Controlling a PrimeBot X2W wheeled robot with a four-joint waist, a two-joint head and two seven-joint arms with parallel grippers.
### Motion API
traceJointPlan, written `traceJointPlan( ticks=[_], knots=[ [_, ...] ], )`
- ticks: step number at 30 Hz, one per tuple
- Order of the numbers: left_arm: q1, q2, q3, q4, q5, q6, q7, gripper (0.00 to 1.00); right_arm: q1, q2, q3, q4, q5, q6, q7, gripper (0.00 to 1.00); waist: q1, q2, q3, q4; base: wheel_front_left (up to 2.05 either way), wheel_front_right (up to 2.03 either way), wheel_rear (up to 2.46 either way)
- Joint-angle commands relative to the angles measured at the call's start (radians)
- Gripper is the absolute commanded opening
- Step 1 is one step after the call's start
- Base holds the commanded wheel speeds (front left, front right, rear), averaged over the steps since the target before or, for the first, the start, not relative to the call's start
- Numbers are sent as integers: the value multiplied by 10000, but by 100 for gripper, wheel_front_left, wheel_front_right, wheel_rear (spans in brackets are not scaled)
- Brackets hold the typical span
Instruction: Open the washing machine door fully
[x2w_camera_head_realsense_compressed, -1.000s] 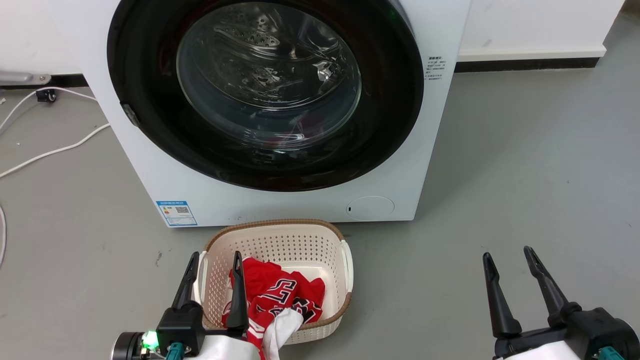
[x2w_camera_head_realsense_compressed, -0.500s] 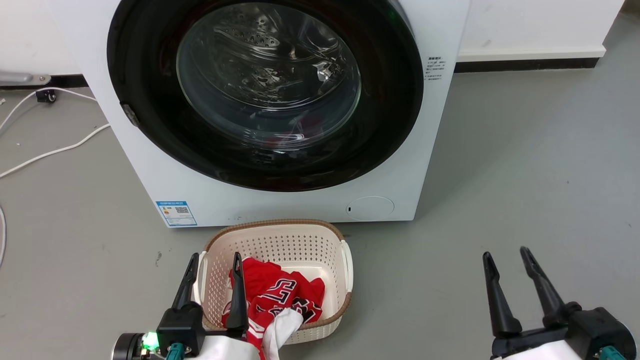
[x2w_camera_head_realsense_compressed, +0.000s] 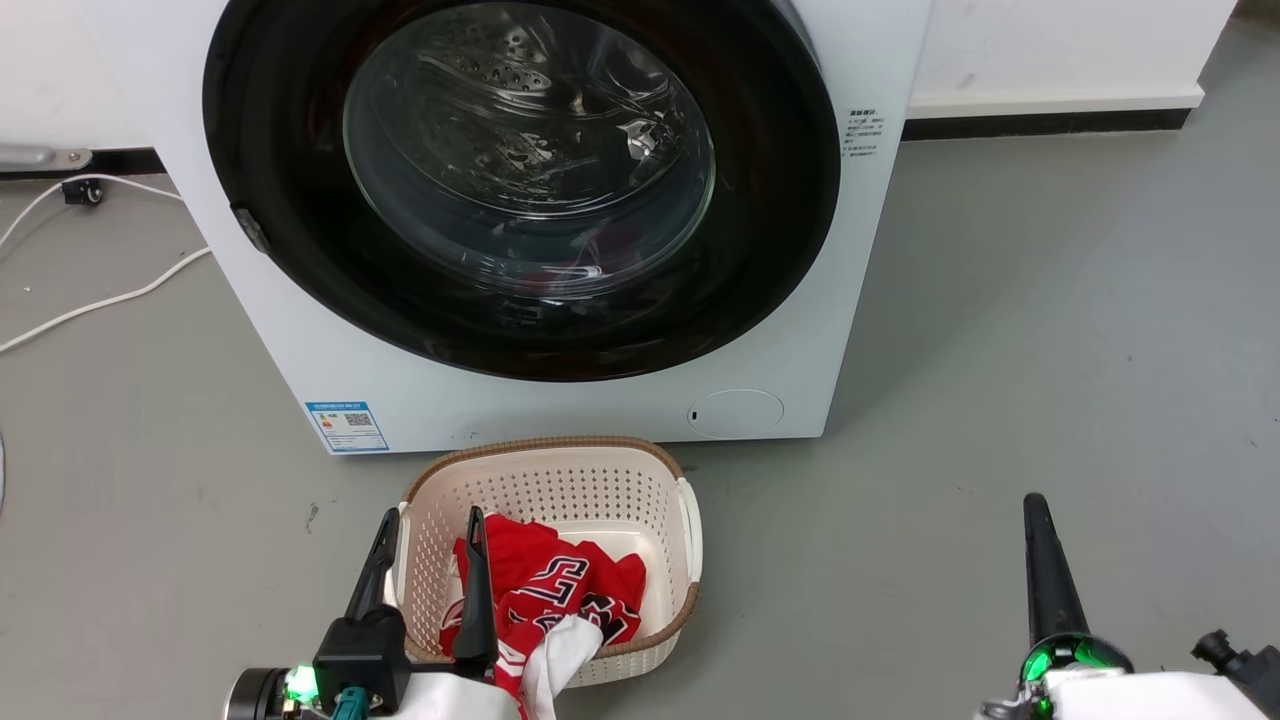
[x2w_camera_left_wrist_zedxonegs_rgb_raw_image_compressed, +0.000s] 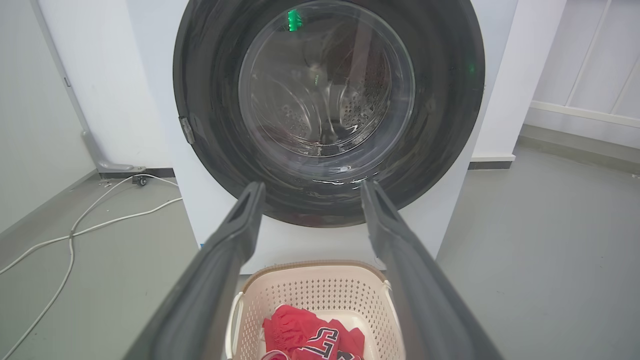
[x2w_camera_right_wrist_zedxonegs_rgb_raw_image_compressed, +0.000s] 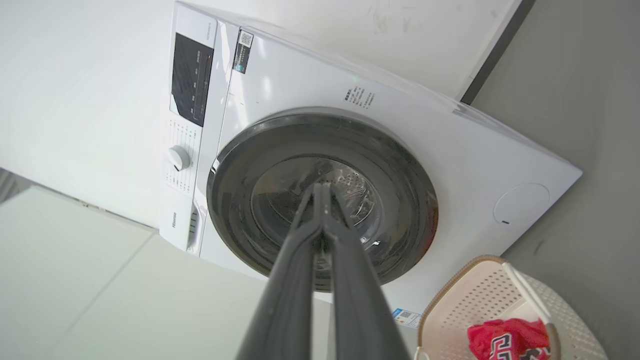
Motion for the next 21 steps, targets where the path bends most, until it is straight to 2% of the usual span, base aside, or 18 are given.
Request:
traceJointPlan(
  ticks=[1, 5, 9, 17, 21],
  knots=[
    [46, 12, 0, 16, 4, 8, -30, 100, -176, 2, 53, -122, 680, -3, -22, 0, 0, -1, 6, 3, 0, 0, 0],
    [35, 12, 2, 13, 15, 11, -30, 100, -198, 11, 349, -483, 3215, -3, 35, 0, 0, -1, 28, 10, 0, 0, 0],
    [46, 11, 15, 9, -13, 21, -30, 100, -60, 5, 206, -840, 4670, -3, 911, 0, 0, -1, 43, 14, 0, 0, 0],
    [50, 11, -8, 23, 5, 42, -30, 100, 349, -353, -152, -879, 5235, -2, 3101, 0, 0, -1, 42, 37, 0, 0, 0],
    [45, 11, -11, 26, 29, 36, -30, 100, 460, -263, -383, -793, 5056, -2, 3529, 0, 0, -1, 48, 62, 0, 0, 0]
  ],
)
